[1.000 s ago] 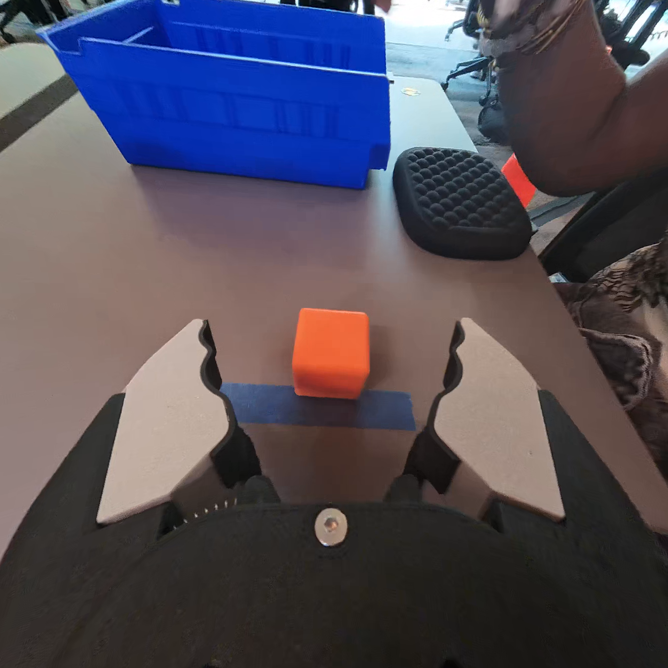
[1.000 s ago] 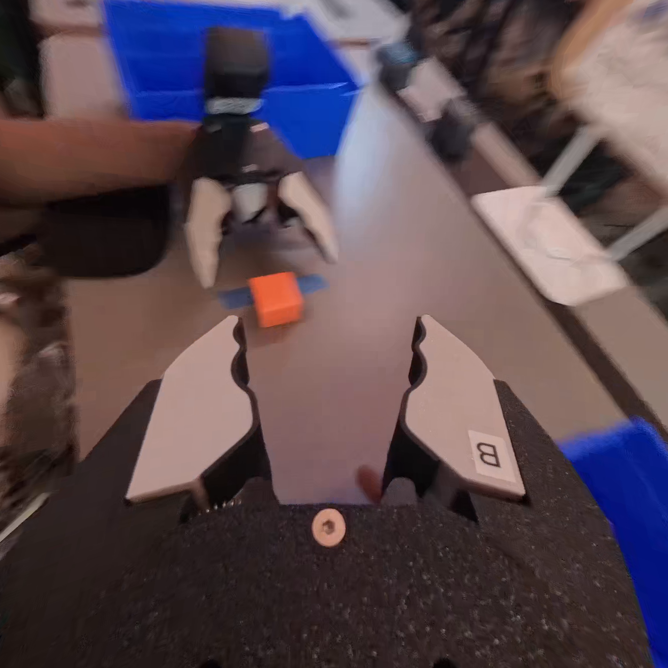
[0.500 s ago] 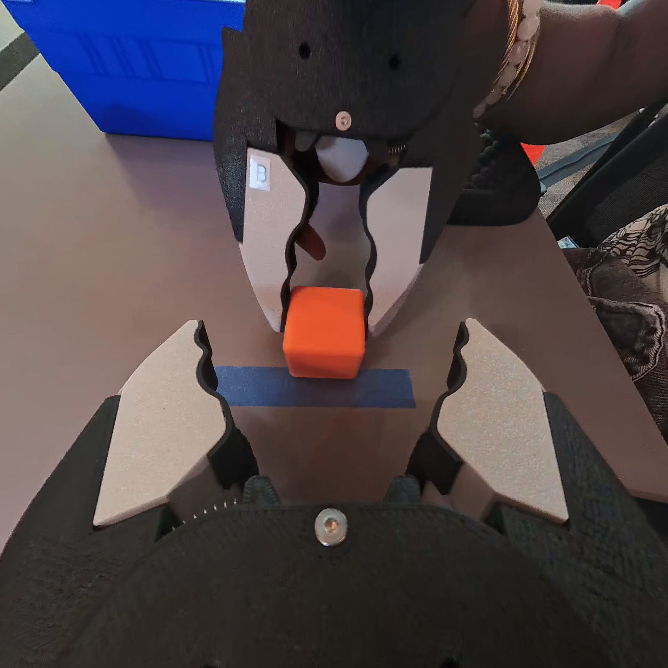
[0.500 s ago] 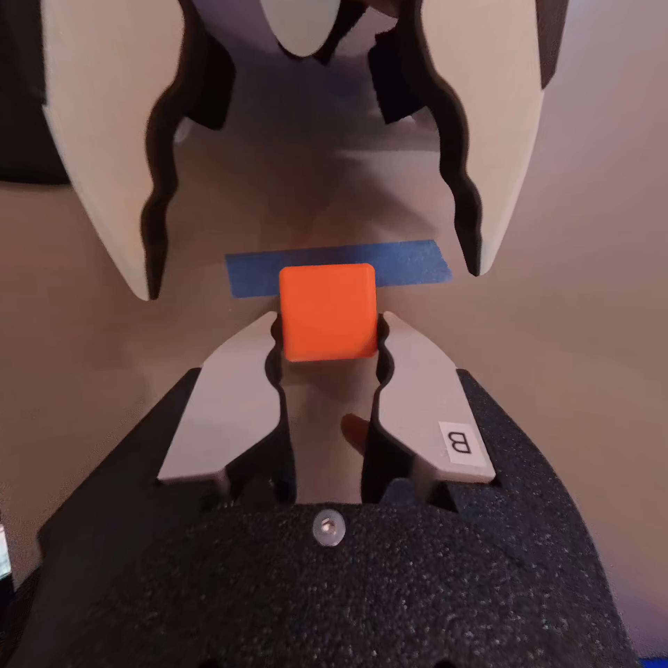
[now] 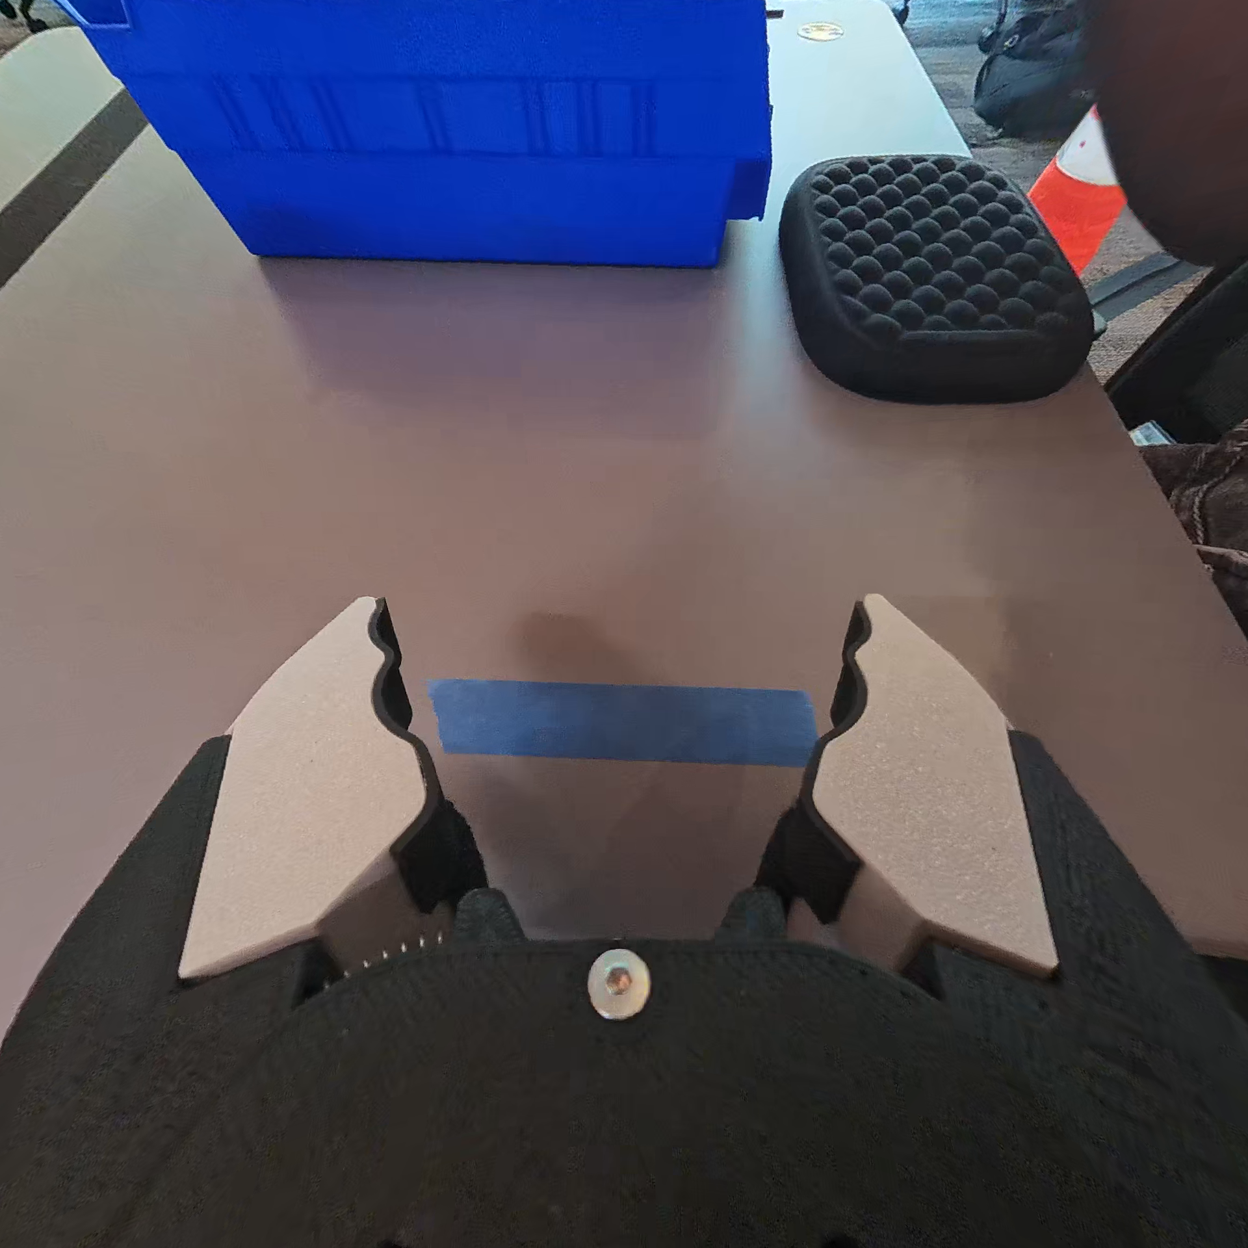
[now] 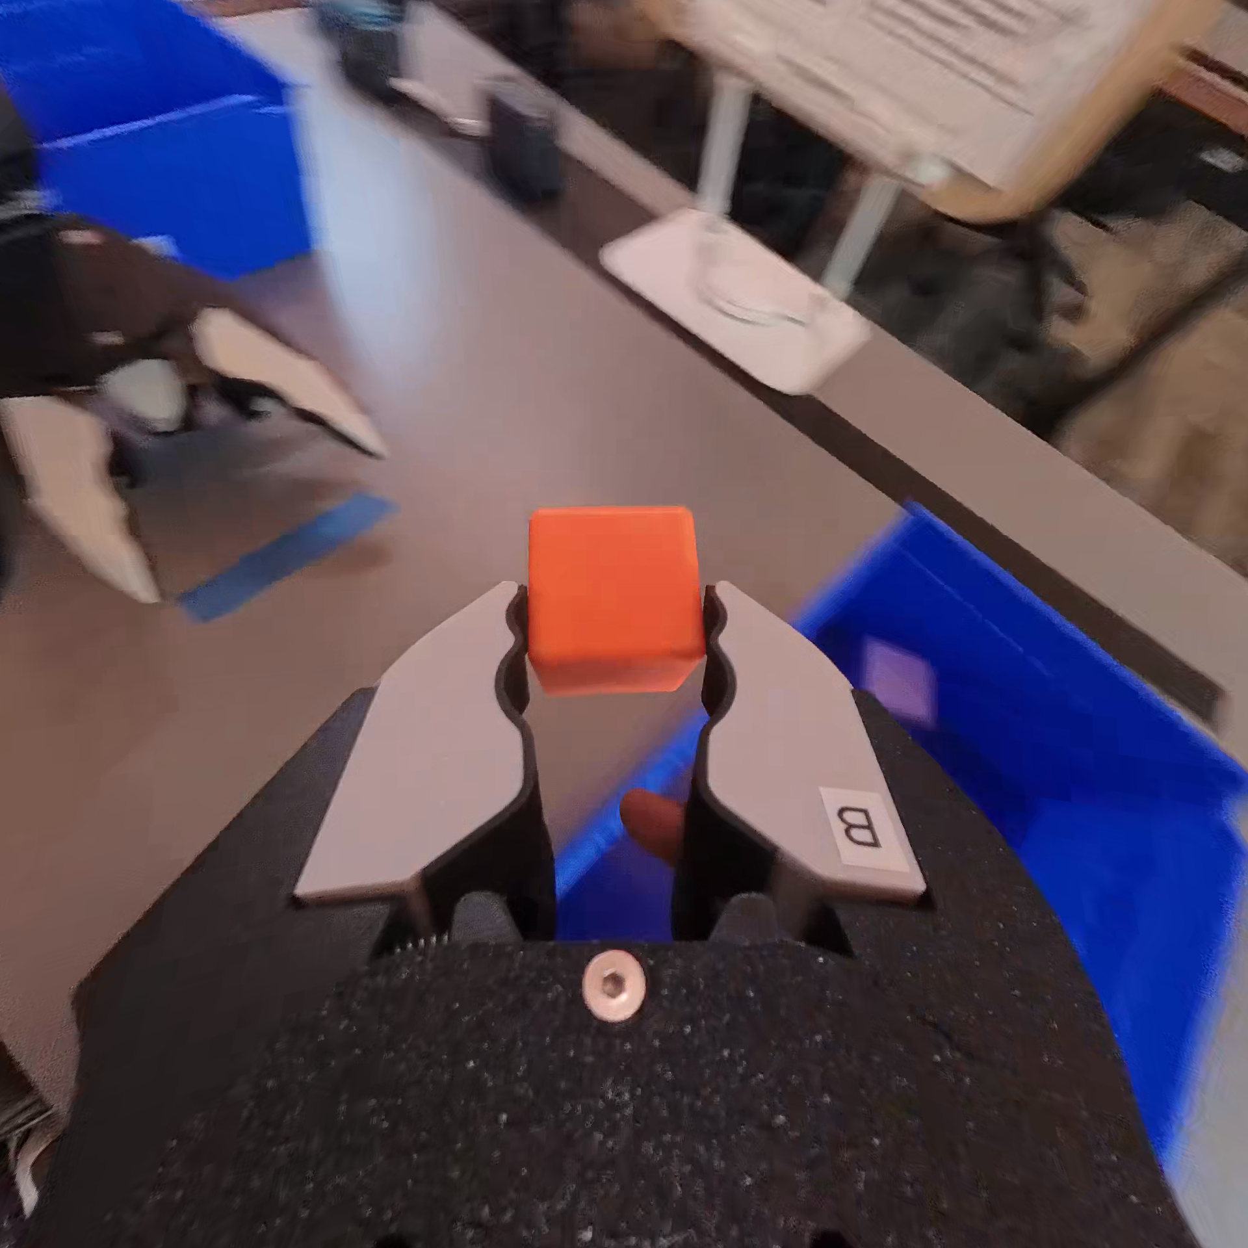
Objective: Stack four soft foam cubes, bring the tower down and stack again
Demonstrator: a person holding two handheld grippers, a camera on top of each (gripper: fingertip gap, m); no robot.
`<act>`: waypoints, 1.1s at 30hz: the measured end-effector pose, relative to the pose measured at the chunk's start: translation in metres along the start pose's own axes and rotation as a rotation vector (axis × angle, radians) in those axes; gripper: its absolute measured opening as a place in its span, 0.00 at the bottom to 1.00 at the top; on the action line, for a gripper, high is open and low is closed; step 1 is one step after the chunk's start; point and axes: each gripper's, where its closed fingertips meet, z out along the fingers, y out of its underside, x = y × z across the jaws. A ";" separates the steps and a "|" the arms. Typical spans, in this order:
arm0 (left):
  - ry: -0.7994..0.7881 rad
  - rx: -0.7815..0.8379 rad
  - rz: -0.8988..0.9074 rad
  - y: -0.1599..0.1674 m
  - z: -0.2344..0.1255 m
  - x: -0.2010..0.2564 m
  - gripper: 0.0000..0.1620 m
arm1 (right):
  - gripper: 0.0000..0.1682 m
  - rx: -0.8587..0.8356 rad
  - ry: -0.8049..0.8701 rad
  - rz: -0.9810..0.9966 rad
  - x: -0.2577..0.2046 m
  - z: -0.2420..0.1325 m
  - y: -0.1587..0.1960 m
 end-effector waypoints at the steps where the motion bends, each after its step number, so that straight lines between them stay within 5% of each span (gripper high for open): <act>1: -0.005 -0.002 0.002 0.000 0.000 -0.001 0.75 | 0.29 -0.019 0.084 0.059 0.023 -0.012 0.015; 9: -0.022 -0.001 0.008 0.002 0.003 -0.003 0.74 | 0.29 -0.256 0.400 0.450 0.092 -0.040 0.156; 15: -0.027 -0.005 0.004 0.004 0.003 -0.005 0.74 | 0.29 -0.383 0.452 0.475 0.095 -0.032 0.190; 25: -0.086 -0.020 0.038 0.000 -0.001 -0.010 0.73 | 0.34 -0.351 0.452 0.437 0.093 -0.028 0.185; 29: -0.303 0.086 0.095 -0.040 -0.029 -0.023 0.73 | 0.44 -0.145 0.499 0.341 0.094 -0.041 0.144; 33: -0.632 0.366 0.074 -0.094 -0.097 -0.016 0.67 | 0.52 0.161 0.558 0.283 0.093 -0.065 0.095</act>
